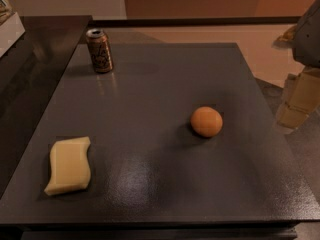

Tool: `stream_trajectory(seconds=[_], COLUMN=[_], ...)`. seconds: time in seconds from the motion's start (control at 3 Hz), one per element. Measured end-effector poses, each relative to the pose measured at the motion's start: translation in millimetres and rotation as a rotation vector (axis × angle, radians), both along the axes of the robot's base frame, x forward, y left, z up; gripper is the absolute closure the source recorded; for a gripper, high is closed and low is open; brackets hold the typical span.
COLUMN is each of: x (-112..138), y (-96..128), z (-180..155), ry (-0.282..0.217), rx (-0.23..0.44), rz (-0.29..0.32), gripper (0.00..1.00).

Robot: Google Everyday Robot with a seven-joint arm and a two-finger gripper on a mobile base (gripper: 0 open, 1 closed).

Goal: Knock orange can over

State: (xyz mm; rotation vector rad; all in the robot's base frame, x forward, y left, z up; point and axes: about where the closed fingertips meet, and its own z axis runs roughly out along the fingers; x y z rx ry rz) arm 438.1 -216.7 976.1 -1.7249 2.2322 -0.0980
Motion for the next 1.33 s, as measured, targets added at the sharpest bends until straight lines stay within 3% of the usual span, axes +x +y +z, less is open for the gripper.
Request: stream_trajectory(seconds=[0.67, 1.0, 1.33], x=[4.4, 30.4, 71.8], y=[1.9, 12.4, 19.0], z=[3.1, 2.4, -3.8], ry=[0.001, -0.042, -0.125], rx=[0.007, 0.047, 0.142], rz=[-0.004, -0.054, -0.138], gripper=[0.00, 0.00, 0.00])
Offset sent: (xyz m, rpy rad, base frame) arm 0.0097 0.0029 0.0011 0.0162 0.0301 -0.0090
